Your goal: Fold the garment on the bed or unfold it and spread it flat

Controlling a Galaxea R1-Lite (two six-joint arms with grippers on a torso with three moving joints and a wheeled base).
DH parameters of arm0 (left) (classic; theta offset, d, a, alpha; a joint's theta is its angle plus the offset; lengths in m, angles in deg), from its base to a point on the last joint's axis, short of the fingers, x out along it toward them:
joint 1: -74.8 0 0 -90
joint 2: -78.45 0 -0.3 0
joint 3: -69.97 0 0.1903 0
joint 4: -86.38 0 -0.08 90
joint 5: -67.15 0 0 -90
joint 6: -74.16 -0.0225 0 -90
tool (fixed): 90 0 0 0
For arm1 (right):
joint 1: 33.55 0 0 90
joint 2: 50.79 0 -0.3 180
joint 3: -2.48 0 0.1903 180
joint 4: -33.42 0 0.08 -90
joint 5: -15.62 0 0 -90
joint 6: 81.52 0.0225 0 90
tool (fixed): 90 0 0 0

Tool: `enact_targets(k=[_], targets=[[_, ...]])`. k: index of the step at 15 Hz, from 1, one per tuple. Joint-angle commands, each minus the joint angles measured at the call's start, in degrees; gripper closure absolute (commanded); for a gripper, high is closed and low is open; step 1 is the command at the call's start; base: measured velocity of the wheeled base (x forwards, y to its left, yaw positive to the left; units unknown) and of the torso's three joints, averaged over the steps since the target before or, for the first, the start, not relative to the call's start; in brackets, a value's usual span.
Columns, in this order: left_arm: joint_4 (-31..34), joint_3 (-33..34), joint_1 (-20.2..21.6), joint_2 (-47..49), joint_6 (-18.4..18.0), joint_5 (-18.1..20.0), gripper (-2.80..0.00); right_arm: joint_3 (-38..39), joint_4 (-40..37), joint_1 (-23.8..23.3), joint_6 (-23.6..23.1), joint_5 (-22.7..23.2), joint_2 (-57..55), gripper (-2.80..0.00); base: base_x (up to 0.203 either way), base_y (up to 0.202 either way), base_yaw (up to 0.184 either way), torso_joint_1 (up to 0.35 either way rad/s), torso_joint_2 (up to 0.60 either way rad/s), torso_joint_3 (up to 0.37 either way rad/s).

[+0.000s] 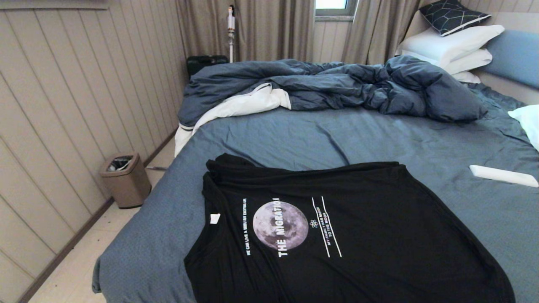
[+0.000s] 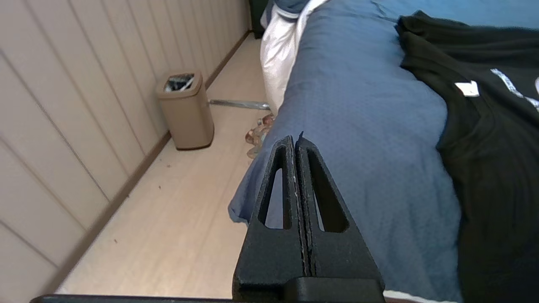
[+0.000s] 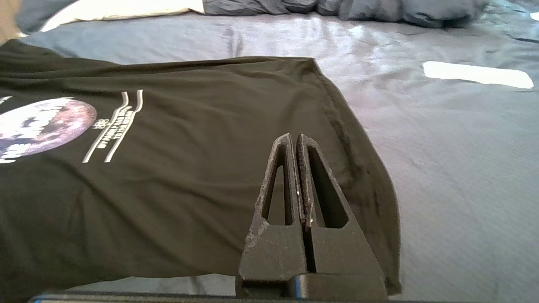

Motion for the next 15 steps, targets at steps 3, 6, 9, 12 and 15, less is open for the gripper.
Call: enact_targets(k=[3, 6, 9, 12, 15], targets=[[-1.7, 0.0, 0.1, 0.2, 1.1, -0.4, 0.0, 0.0, -0.2, -0.1, 0.0, -2.0, -0.2, 0.0, 0.0, 0.0, 0.0, 0.0, 0.0, 0.0], [-1.7, 0.0, 0.0, 0.2, -2.8, 0.4, 0.0, 0.0, 1.5, 0.4, -5.3, -1.1, -0.2, 0.0, 0.0, 0.0, 0.0, 0.0, 0.0, 0.0], [-2.0, 0.0, 0.0, 0.2, -1.6, 0.3, 0.0, 0.0, 0.0, 6.1, -8.6, 0.4, -0.2, 0.0, 0.0, 0.0, 0.0, 0.0, 0.0, 0.0], [-2.0, 0.0, 0.0, 0.2, -0.9, 0.2, 0.0, 0.0, -2.5, 5.0, -4.3, 0.4, -0.2, 0.0, 0.0, 0.0, 0.0, 0.0, 0.0, 0.0], [-2.3, 0.0, 0.0, 0.2, 2.3, -0.4, 0.0, 0.0, -2.3, 4.9, 1.6, -2.0, -0.2, 0.0, 0.0, 0.0, 0.0, 0.0, 0.0, 0.0]])
